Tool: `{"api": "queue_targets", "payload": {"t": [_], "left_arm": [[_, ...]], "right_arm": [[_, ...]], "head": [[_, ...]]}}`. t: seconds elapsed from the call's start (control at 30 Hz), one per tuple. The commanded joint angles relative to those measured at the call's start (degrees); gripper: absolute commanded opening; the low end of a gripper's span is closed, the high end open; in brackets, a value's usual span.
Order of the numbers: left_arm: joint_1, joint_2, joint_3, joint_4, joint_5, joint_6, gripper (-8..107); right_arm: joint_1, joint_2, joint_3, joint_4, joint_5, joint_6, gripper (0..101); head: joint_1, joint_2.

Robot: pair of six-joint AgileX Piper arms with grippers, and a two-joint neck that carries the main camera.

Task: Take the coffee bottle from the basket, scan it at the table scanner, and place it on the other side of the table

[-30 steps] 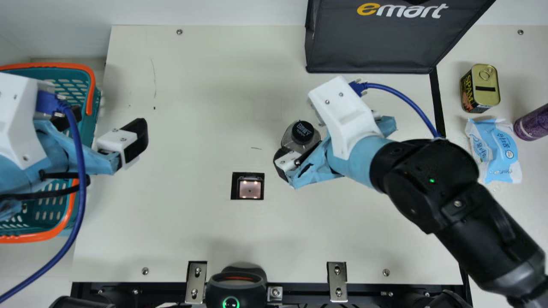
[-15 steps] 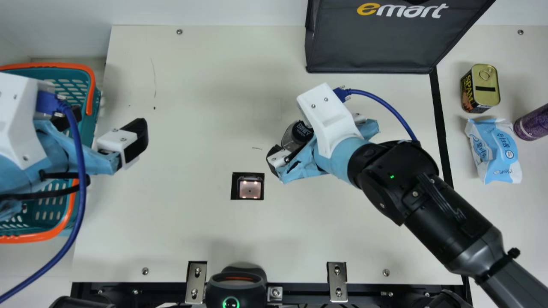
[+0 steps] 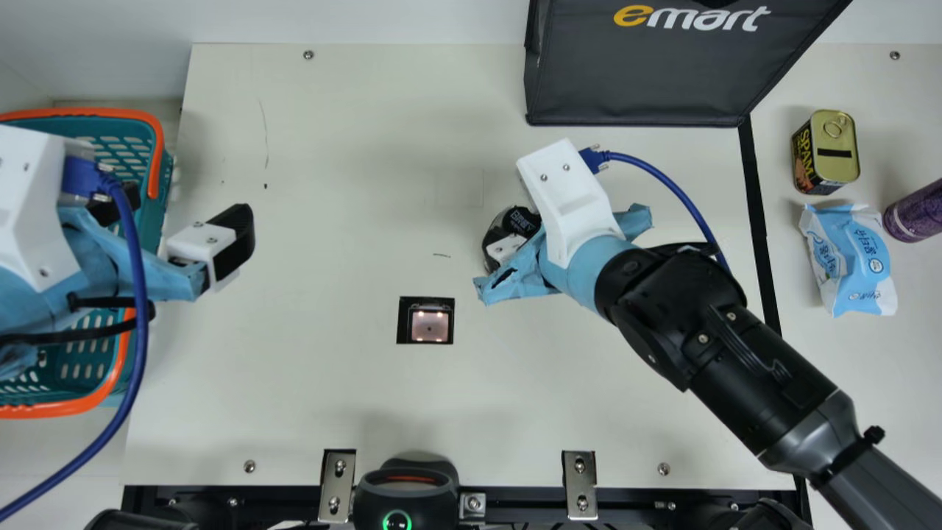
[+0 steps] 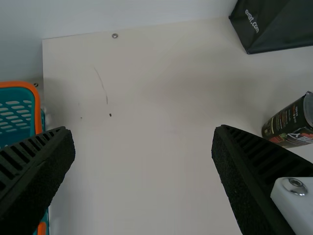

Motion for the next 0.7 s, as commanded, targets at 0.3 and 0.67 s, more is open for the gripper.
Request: {"api": "queue_targets", "payload": {"t": [0.3,0.67], "left_arm": [[0.0,0.0,0.0,0.0,0.0,0.0,90],[0.0,0.0,0.0,0.0,0.0,0.0,90]], "right_arm": [[0.9,-2.6,-2.9,-1.7,2.3,2.4,0],[2.9,-4.0,-8.6,-3.7,8.7,4.2,0]], "head": [[-1.7,0.1],[-1.7,-3.9]]}}
